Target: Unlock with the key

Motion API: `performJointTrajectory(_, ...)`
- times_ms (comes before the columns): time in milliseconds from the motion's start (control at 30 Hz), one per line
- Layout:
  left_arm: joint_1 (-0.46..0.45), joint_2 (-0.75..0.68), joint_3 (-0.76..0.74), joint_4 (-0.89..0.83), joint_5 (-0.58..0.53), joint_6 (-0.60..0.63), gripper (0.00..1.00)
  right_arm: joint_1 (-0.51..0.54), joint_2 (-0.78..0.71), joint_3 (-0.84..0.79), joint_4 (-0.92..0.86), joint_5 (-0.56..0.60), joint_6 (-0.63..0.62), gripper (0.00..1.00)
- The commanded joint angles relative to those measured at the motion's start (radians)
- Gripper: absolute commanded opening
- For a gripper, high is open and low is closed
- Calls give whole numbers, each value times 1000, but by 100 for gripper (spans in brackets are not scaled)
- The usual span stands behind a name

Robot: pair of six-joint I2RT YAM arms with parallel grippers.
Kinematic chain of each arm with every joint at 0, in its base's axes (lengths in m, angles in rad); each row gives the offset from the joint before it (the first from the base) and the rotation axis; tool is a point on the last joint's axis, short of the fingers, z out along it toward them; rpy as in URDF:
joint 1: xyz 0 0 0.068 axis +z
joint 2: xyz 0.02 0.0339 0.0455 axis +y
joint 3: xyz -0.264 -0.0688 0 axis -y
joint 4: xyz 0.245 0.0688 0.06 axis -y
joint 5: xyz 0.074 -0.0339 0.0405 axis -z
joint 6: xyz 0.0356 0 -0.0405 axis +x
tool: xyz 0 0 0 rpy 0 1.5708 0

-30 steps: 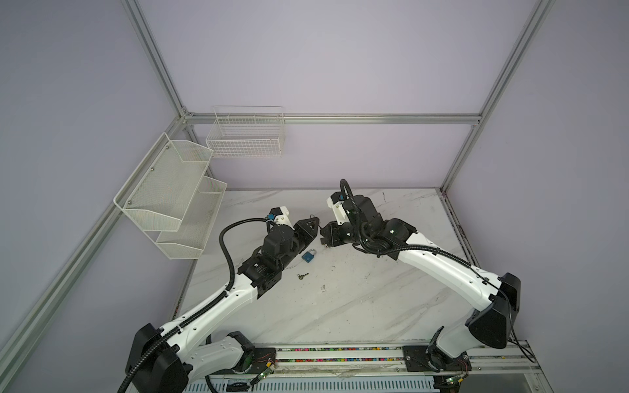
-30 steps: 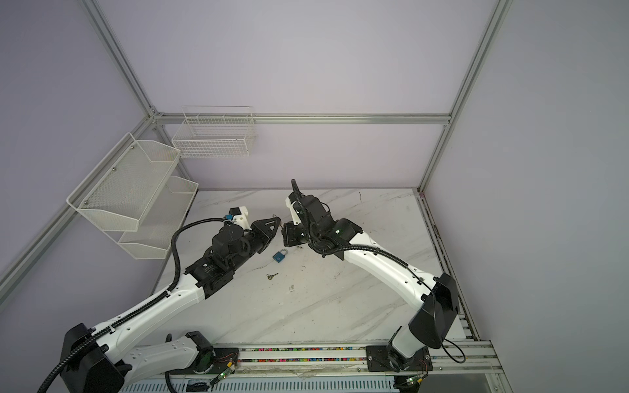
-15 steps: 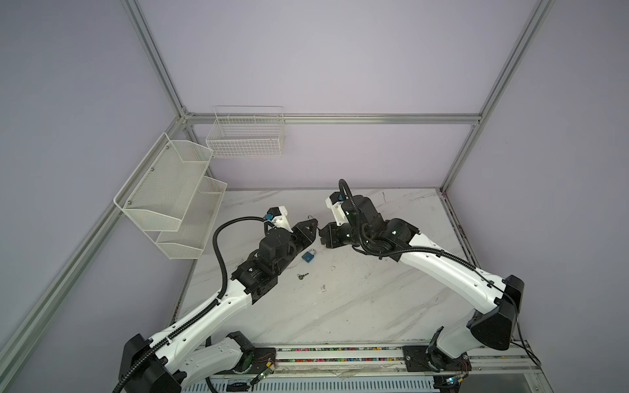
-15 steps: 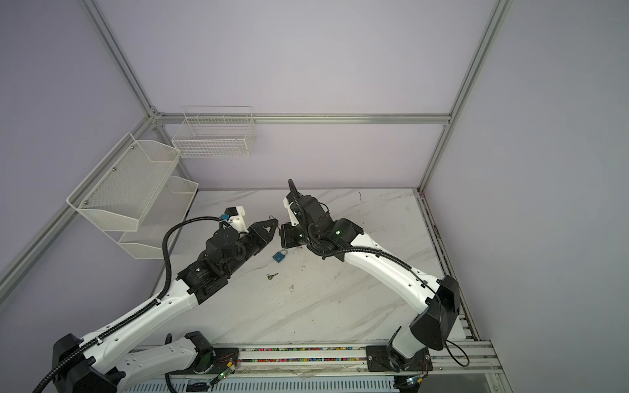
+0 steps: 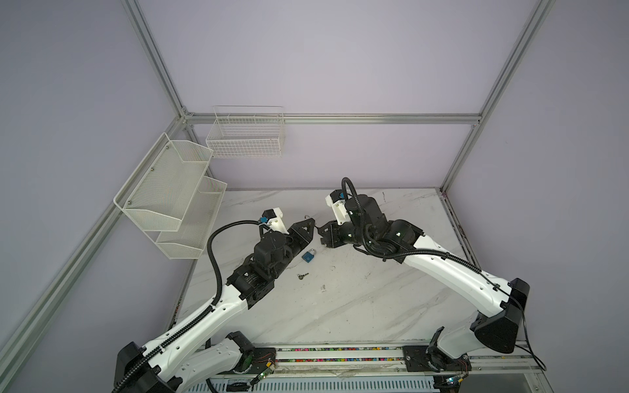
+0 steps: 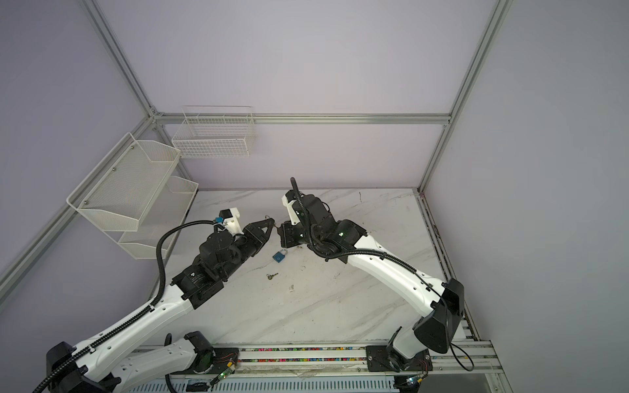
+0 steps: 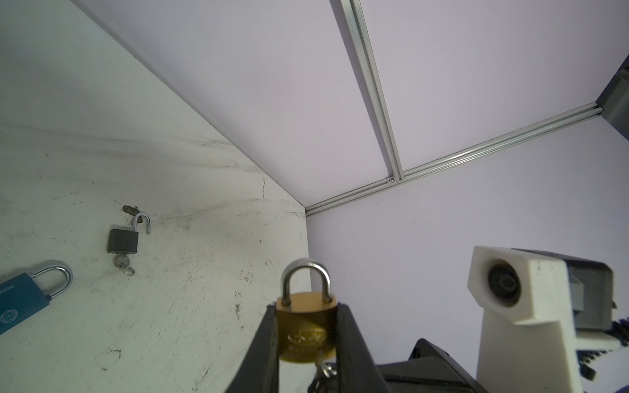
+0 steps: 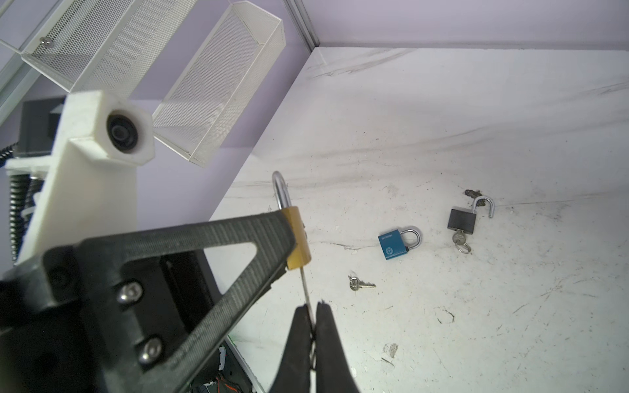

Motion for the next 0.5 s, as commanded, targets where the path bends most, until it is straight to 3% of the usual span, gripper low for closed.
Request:
performJointTrajectory(0, 1, -3, -57, -127, 7, -5, 4, -18, -38, 29, 145, 79, -24, 0)
performJointTrajectory(200, 4, 16, -82, 20, 59, -159, 4, 18, -36, -64, 268, 76, 41, 0)
performJointTrajectory(467, -57, 39, -74, 138, 20, -285, 4, 100, 0, -158, 457, 238, 73, 0)
